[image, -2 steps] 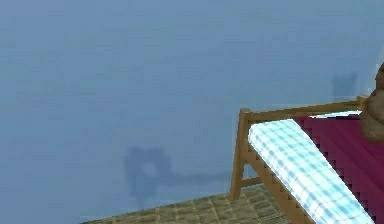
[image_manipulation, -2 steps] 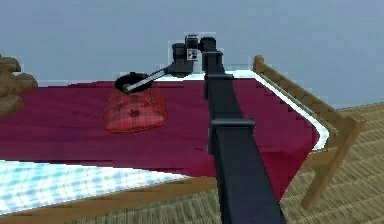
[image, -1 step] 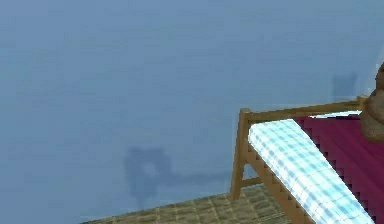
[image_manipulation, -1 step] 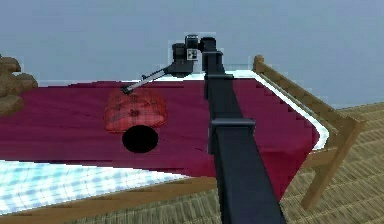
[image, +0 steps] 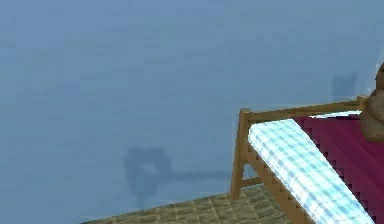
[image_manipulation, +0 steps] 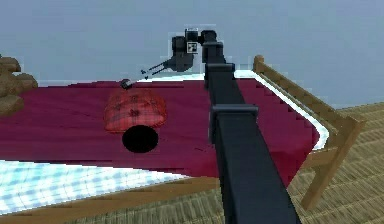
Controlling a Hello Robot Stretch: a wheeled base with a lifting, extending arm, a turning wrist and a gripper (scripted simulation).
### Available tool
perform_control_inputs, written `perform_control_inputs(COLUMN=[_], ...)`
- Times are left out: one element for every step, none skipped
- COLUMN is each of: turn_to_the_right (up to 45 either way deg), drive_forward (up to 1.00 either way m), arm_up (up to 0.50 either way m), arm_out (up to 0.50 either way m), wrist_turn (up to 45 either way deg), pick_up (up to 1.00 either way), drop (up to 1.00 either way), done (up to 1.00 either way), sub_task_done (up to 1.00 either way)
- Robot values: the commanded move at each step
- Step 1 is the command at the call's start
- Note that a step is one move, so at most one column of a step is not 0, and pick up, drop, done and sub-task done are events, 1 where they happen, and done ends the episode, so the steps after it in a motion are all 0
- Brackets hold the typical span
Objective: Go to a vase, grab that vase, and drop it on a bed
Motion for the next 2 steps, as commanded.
perform_control_inputs(turn_to_the_right=[0.0,0.0], drive_forward=[0.00,0.00], arm_up=[0.00,0.00], arm_out=[-0.08,0.00], wrist_turn=[0.0,0.0], pick_up=[0.00,0.00], drop=[0.00,0.00], done=[0.00,1.00], sub_task_done=[0.00,0.00])
